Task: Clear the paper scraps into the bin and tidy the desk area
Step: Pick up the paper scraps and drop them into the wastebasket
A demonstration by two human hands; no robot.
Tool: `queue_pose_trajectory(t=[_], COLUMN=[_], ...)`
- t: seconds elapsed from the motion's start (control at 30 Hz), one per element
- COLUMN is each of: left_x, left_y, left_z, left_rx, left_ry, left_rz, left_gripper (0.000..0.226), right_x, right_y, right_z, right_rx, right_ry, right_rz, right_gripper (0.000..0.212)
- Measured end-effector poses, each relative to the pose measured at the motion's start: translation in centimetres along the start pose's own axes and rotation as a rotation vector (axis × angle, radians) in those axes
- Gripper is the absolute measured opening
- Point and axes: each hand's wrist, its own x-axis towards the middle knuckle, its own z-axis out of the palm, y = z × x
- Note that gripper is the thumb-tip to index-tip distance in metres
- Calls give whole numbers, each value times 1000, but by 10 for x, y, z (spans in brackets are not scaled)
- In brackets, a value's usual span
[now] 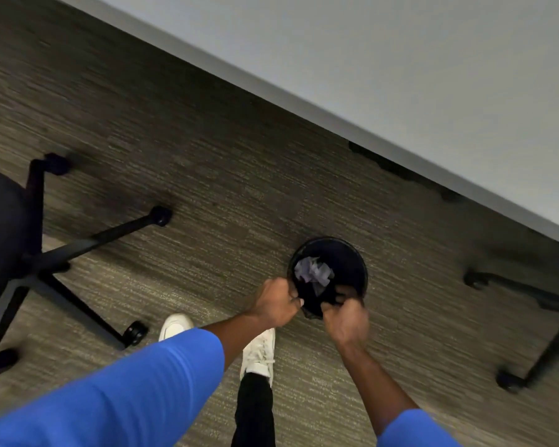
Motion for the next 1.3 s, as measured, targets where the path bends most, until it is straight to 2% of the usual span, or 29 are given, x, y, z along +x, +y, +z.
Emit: queue_pose_trajectory(t=[0.23, 0.53, 0.77, 0.9, 1.03, 1.13, 1.2, 1.3], left_x=[-40, -120, -200, -245, -286, -307, -318, -330], left_y=[-21, -64, -118, -145, -174, -203, -231, -277], left_z=[-69, -202, -286, -336, -381, -414, -434, -464], left_rx=[-78, -183, -268, -356, -395, -354, -263, -111], left_ry=[95, 290, 551, 743, 902, 1006, 1094, 1199], left_rz=[-29, -88, -156, -195, -204, -234, -256, -322], left_gripper=[15, 5, 12, 14, 6, 5, 4, 32], right_x=[-40, -114, -183, -222, -255, -276, -289, -308], right_y=[-68, -230, -352, -405, -444, -468, -484, -510], right_z=[12, 36, 66, 84, 109, 131, 147, 172], right_rx=[33, 76, 104, 87, 41, -58, -163, -339], right_ry=[-55, -162, -237, -298, -353, -415, -462, -517], right_rz=[-208, -683, -1008, -1135, -1233, -1299, -1345, -1403], right_gripper=[38, 32, 26, 24, 23, 32, 45, 66])
